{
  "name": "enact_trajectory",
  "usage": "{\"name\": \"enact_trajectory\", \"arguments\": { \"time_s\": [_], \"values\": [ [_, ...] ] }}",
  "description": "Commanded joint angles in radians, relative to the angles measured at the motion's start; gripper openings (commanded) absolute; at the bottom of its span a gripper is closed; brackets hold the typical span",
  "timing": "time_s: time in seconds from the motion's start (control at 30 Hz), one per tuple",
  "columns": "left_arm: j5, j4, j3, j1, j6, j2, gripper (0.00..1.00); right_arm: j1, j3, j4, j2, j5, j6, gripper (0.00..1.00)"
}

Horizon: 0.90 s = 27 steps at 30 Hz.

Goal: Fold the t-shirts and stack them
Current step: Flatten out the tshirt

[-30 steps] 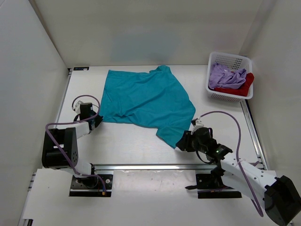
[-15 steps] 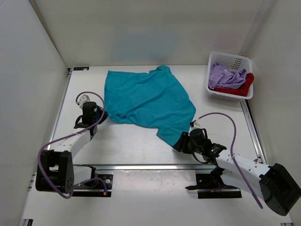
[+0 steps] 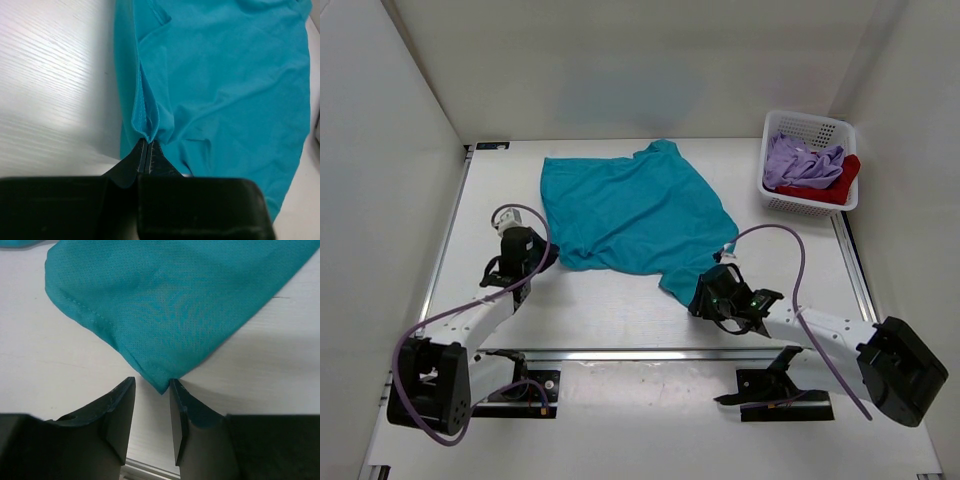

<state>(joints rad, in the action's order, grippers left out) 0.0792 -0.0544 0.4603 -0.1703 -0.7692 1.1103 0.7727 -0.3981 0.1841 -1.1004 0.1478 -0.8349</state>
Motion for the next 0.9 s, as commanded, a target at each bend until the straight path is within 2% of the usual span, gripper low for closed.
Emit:
{"name": "enact_trajectory", "arguments": {
  "time_s": [0.0,0.13,0.33,0.43,0.5,0.53,0.6,0.67,0.8,0.87],
  "values": [
    [-0.038,-0.015,-0.011,-0.038,0.002,-0.043,0.0,0.004,-0.027,0.136,-0.033,0.099,-0.003,0.33],
    [-0.026,-0.015,-0.021,-0.067,-0.002,-0.052,0.0,0.011,-0.071,0.161,-0.093,0.098,0.01,0.25],
    [-0.03,0.005,0.006,-0.078,0.011,-0.05,0.0,0.01,-0.096,0.158,-0.105,0.119,0.029,0.01],
    [-0.035,0.021,0.04,-0.074,0.022,-0.056,0.0,0.017,-0.171,0.219,-0.055,0.185,0.077,0.0],
    [-0.065,0.042,0.113,-0.063,0.036,-0.064,0.0,0.008,-0.246,0.29,0.012,0.22,0.131,0.0],
    [-0.137,0.053,0.141,-0.052,0.041,-0.069,0.0,-0.001,-0.319,0.339,0.034,0.245,0.17,0.0],
    [-0.196,0.115,0.32,-0.04,0.08,-0.052,0.0,-0.029,-0.447,0.42,0.101,0.283,0.25,0.01],
    [-0.141,0.233,0.487,-0.06,0.175,-0.041,0.0,-0.107,-0.646,0.492,0.126,0.308,0.369,0.0],
    [-0.237,0.286,0.742,0.066,0.162,-0.008,0.0,-0.222,-1.0,0.564,0.047,0.349,0.598,0.0],
    [-0.22,0.323,0.856,0.075,0.171,0.023,0.0,-0.242,-1.283,0.594,-0.03,0.36,0.683,0.0]
  ]
}}
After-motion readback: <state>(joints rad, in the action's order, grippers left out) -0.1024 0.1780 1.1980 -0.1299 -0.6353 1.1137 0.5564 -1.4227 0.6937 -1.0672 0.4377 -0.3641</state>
